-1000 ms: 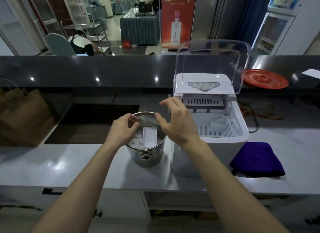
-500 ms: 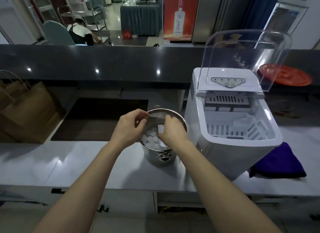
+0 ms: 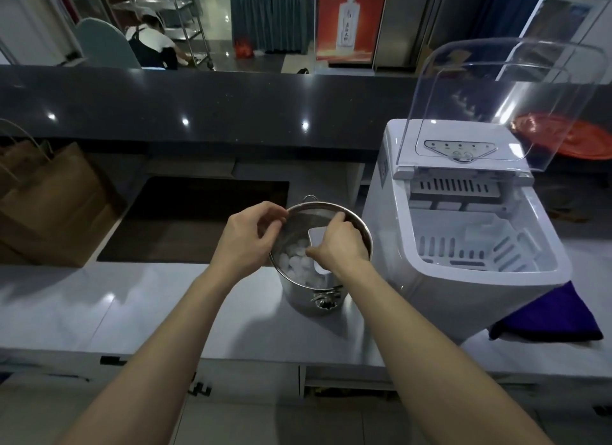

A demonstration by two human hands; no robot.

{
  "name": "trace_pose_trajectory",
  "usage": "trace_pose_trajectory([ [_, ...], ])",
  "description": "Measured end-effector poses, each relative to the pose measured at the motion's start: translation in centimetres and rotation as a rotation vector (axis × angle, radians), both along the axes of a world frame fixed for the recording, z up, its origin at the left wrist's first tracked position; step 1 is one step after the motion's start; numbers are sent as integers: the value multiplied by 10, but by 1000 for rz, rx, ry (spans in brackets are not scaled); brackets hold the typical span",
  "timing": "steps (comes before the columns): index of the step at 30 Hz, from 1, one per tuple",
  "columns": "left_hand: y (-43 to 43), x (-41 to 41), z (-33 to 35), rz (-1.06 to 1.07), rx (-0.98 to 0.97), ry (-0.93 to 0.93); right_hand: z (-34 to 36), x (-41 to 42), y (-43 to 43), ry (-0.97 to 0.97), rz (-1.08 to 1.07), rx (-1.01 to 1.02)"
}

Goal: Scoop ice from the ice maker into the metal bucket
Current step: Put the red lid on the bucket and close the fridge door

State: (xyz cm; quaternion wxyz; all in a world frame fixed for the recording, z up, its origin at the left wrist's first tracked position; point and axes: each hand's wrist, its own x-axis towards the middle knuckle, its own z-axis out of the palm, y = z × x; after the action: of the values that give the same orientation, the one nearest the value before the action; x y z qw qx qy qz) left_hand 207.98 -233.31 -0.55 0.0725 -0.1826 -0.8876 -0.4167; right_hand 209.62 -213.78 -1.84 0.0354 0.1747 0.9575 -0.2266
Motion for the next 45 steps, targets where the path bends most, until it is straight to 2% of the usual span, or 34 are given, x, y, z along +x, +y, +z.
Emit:
trace_pose_trajectory([
  [4,3,1,1,23,3,-9,27,8,3,147,-36,-46],
  [8,8,5,5,69,18,-25,72,21,8,341,-82,-246],
  [13,17,17,15,-13,56,-104,111,24,15,483,-142,-440],
  [19,30,21,26,-77,-22,-52,123,28,16,519,-169,-525],
  [21,32,25,29,-52,29,-31,124,34,17,493,-177,-553],
  [25,36,28,35,-34,193,-59,113,48,26,295,-92,-554],
  [28,42,33,41,-63,233,-41,102,58,32,245,28,-691],
  [31,49,39,43,-89,253,-30,98,61,36,279,58,-832],
  [39,63,53,53,-148,314,-63,101,69,51,353,2,-955],
  [45,76,64,64,-184,284,-47,108,78,57,378,-10,-1015],
])
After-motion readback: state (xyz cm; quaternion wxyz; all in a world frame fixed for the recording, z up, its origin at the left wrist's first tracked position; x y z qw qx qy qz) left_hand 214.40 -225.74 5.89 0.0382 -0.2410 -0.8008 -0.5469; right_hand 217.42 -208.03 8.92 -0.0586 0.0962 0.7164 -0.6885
